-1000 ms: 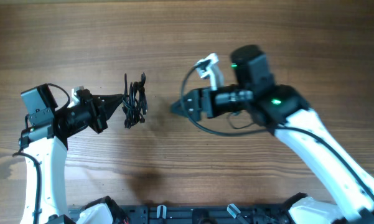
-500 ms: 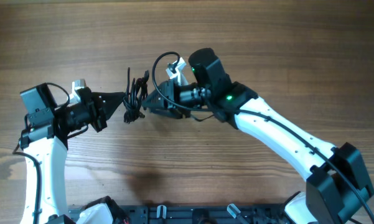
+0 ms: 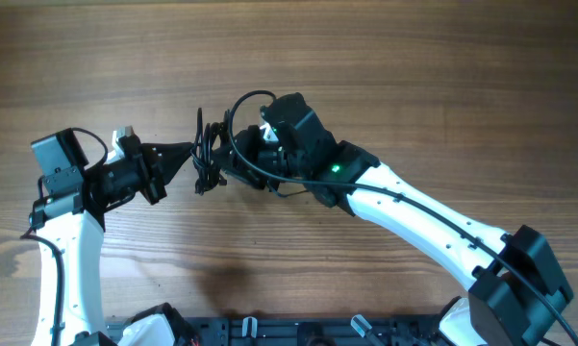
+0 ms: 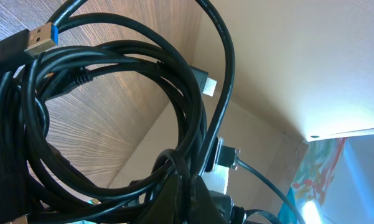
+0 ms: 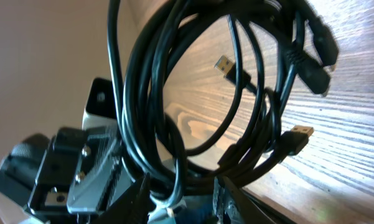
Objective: Untangle cables
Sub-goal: 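Move the right gripper to the hanging cables and grasp a loop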
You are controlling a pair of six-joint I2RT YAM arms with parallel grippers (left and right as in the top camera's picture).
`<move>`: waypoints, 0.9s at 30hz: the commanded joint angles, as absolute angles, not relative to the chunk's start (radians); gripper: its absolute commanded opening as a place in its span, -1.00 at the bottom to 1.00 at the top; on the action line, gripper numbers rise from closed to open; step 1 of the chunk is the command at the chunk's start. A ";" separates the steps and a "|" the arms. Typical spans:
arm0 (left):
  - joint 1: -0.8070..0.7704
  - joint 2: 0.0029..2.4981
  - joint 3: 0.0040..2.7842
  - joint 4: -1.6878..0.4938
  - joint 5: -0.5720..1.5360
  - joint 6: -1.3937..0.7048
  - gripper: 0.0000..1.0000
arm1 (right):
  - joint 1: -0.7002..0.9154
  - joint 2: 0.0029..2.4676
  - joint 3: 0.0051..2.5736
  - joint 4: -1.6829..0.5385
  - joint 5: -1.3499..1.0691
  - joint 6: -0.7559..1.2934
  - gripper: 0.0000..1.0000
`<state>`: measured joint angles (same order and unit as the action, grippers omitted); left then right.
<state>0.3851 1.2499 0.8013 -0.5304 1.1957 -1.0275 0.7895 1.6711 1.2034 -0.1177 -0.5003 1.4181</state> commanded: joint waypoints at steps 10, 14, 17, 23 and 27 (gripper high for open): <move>0.381 1.240 0.804 -0.527 1.238 -0.995 -0.92 | 0.828 1.695 1.216 -0.079 -0.440 1.575 -0.30; 0.381 1.240 0.804 -0.528 1.238 -0.995 -0.92 | 0.828 1.696 1.216 -0.079 -0.416 1.574 -0.47; 0.381 1.240 0.804 -0.528 1.238 -0.995 -0.92 | 0.828 1.696 1.216 -0.079 -0.402 1.574 -0.60; 0.381 1.240 0.804 -0.528 1.238 -0.995 -0.92 | 0.828 1.696 1.216 -0.078 -0.404 1.575 -0.63; 0.381 1.240 0.804 -0.528 1.238 -0.995 -0.92 | 0.839 1.696 1.216 -0.075 -0.419 1.574 -0.63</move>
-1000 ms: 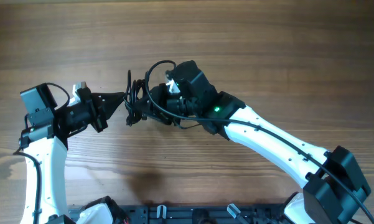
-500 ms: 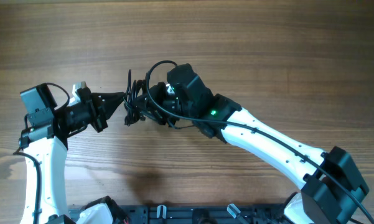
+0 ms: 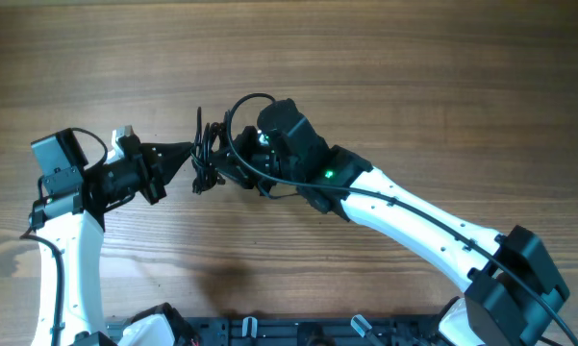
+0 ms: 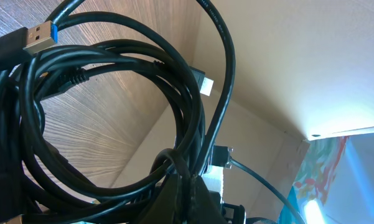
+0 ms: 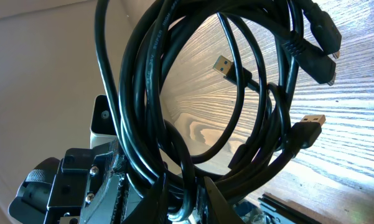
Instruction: Untangle cables
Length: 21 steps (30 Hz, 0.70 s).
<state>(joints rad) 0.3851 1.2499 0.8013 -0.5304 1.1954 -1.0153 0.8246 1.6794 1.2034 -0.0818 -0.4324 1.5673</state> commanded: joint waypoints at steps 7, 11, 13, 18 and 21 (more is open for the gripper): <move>0.381 1.240 0.804 -0.531 1.238 -0.995 -0.92 | 0.854 1.696 1.216 -0.092 -0.368 1.562 -0.91; 0.381 1.240 0.804 -0.531 1.237 -0.995 -0.92 | 0.854 1.696 1.216 -0.094 -0.328 1.330 -0.91; 0.381 1.240 0.804 -0.530 1.236 -0.971 -0.92 | 0.849 1.696 1.216 -0.107 -0.329 1.245 -0.92; 0.382 1.240 0.804 -0.531 1.174 -0.941 -0.92 | 0.817 1.696 1.216 -0.221 -0.339 1.130 -0.91; 0.382 1.240 0.804 -0.532 1.115 -0.941 -0.92 | 0.777 1.696 1.216 -0.290 -0.339 1.037 -0.92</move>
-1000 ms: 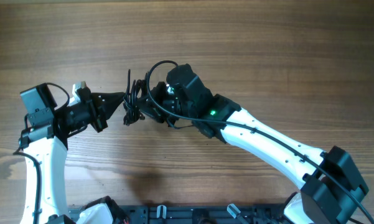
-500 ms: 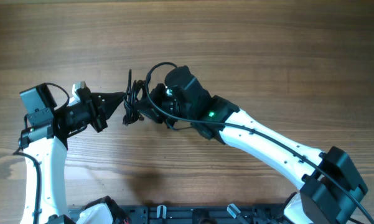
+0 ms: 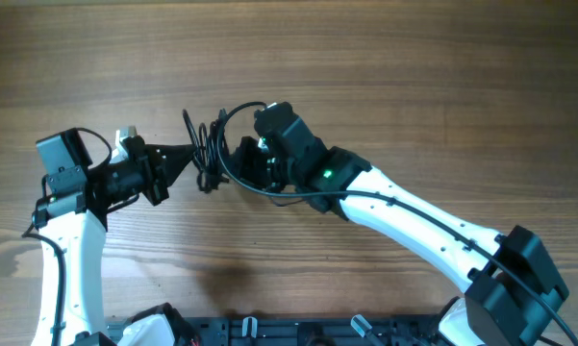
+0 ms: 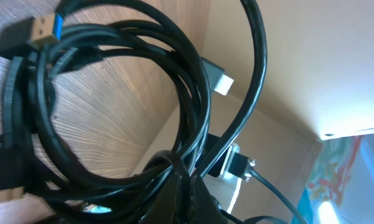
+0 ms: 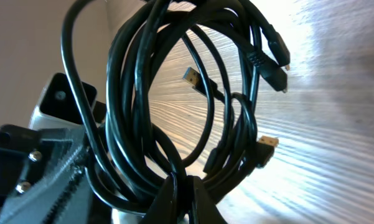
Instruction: Untangle cables
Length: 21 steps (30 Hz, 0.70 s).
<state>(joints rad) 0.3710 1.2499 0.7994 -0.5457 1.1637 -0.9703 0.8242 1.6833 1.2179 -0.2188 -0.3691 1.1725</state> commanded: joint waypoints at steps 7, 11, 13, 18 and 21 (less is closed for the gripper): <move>0.382 1.240 0.804 -0.542 1.053 -0.934 -0.92 | 0.642 1.696 1.216 -0.433 -0.339 0.868 -0.91; 0.382 1.240 0.804 -0.568 1.051 -0.927 -0.92 | 0.579 1.696 1.216 -0.463 -0.338 0.775 -0.92; 0.382 1.240 0.804 -0.599 1.017 -0.923 -0.92 | 0.562 1.696 1.216 -0.474 -0.338 0.759 -0.91; 0.363 1.240 0.804 -0.691 0.985 -0.859 -0.59 | 0.566 1.696 1.216 -0.468 -0.450 0.764 -0.91; 0.310 1.240 0.804 -0.697 0.985 -0.862 -0.20 | 0.577 1.696 1.216 -0.434 -0.541 0.838 -0.91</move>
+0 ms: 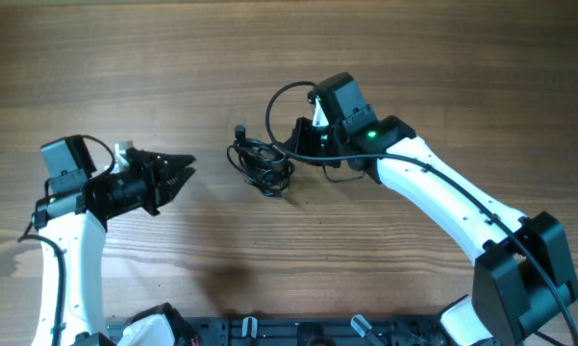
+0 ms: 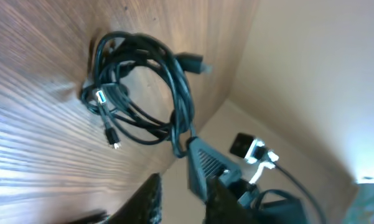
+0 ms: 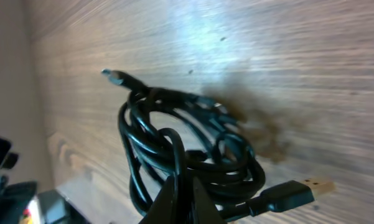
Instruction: Untangle cables
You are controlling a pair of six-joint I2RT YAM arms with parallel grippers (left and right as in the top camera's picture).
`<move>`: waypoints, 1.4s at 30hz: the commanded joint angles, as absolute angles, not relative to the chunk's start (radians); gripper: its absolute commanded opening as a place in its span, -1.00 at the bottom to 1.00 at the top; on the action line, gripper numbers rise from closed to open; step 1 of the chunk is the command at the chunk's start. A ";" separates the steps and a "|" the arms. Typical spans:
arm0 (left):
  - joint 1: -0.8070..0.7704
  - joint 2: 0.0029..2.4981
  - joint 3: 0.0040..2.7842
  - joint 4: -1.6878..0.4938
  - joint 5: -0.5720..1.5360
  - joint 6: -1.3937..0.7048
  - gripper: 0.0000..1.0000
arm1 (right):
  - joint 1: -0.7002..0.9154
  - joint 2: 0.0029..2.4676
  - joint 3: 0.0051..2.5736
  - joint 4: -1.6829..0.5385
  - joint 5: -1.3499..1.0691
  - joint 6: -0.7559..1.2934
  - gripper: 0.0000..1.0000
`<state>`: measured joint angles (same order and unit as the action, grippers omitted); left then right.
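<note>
A tangled bundle of black cables (image 1: pixel 260 165) lies on the wooden table, a little left of centre. It also shows as a coil with USB plugs in the left wrist view (image 2: pixel 140 93) and the right wrist view (image 3: pixel 193 149). My right gripper (image 1: pixel 293 146) is at the bundle's right side, shut on a loop of the cable (image 3: pixel 179 186). My left gripper (image 1: pixel 181 168) stands open and empty to the left of the bundle, well apart from it (image 2: pixel 183 186).
The wooden table (image 1: pixel 414 58) stretches all round the bundle. A dark rail (image 1: pixel 298 332) runs along the front edge between the arm bases. The right arm (image 1: pixel 442 202) crosses the right half of the table.
My left gripper has let go of the bundle and now stands open, apart from it. My right gripper, still shut on the cables, is now further right, and the bundle rests on the table.
At first my left gripper held the bundle up while my right gripper's fingers stood apart around some strands. The right fingers were then closer together, then shut on the cables. Now only the right gripper holds the bundle, which lies on the table further right.
</note>
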<state>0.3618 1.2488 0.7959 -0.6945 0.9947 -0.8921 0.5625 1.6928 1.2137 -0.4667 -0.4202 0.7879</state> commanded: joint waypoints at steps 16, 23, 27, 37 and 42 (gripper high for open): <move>0.031 1.240 0.804 -0.667 0.819 -1.030 -0.26 | 0.712 1.696 1.216 -0.248 -0.467 1.157 -0.91; 0.029 1.240 0.804 -0.682 0.820 -1.076 -0.31 | 0.712 1.696 1.216 -0.224 -0.437 1.205 -0.92; 0.029 1.240 0.804 -0.682 0.792 -1.091 -0.43 | 0.712 1.696 1.216 -0.224 -0.438 1.205 -0.91; 0.029 1.240 0.804 -0.682 0.739 -1.255 -0.08 | 0.713 1.696 1.216 -0.225 -0.465 1.206 -0.91; 0.028 1.240 0.804 -0.673 0.749 -1.296 -0.12 | 0.714 1.696 1.216 -0.225 -0.465 1.206 -0.91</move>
